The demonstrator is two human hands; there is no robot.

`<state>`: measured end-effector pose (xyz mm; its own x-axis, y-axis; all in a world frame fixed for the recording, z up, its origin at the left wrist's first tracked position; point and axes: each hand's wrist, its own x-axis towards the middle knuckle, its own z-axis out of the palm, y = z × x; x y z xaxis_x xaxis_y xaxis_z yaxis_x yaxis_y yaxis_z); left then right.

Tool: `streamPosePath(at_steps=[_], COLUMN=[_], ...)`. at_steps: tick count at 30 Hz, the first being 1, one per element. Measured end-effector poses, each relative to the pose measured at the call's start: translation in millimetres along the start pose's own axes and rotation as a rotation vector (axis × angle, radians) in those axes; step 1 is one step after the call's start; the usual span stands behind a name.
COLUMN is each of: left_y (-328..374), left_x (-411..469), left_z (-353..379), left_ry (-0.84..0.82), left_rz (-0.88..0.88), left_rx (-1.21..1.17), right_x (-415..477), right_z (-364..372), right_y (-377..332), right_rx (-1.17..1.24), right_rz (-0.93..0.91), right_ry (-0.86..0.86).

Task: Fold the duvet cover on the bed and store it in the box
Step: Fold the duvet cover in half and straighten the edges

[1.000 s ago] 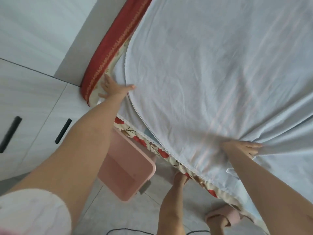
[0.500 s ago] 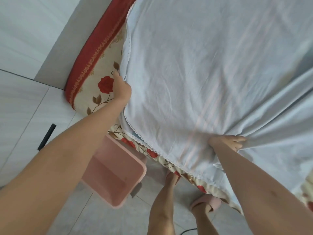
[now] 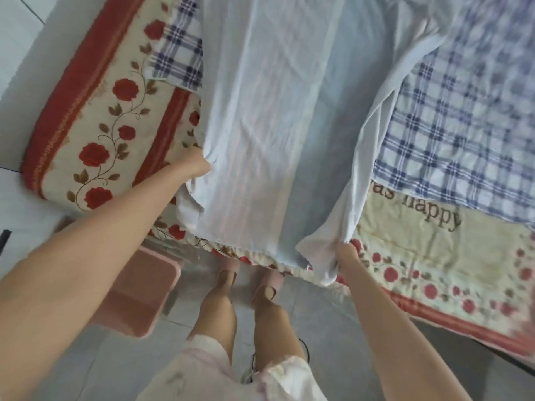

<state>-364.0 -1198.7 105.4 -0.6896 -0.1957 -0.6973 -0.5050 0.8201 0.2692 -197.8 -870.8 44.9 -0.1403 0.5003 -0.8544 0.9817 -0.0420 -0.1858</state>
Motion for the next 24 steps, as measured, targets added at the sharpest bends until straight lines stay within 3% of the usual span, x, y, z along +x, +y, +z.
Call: streamPosePath(at_steps=[3, 7, 9, 11, 12, 15, 19, 22, 24], left_y=[26, 72, 98, 121, 124, 119, 116, 123, 120], left_x=[-49, -97, -118, -153, -165, -199, -214, -228, -227], left_z=[2, -31, -64, -98, -104, -102, -94, -99, -107], left_ry=[0.033, 0.039, -0.070, -0.274, -0.349, -0.504, -0.310, -0.182, -0.079], left_rz=[0.051, 0.005, -0.003, 0.166, 0.186, 0.081, 0.001, 0.089, 0.111], left_rx=[-0.209, -0.730, -1.240, -1.553, -1.505, -0.950, -0.484, -0.441, -0.587], right_x=[-35, -100, -140, -175, -182, -199, -215, -223, -226], right_z=[-41, -98, -129, -162, -169, -183, -182, -186, -190], right_y=[4, -37, -72, -100, -106, -97, -89, -94, -92], right_rx=[0.227, 0.662, 0.643, 0.625, 0.593, 0.408, 0.191, 0.218, 0.501], right_rz=[-0.058, -0.222, -0.482, -0.616, -0.600, -0.453, -0.567, -0.656, -0.577], right_ry=[0.048, -0.226, -0.356, -0.289, -0.242, -0.279, -0.125, -0.056, 0.045])
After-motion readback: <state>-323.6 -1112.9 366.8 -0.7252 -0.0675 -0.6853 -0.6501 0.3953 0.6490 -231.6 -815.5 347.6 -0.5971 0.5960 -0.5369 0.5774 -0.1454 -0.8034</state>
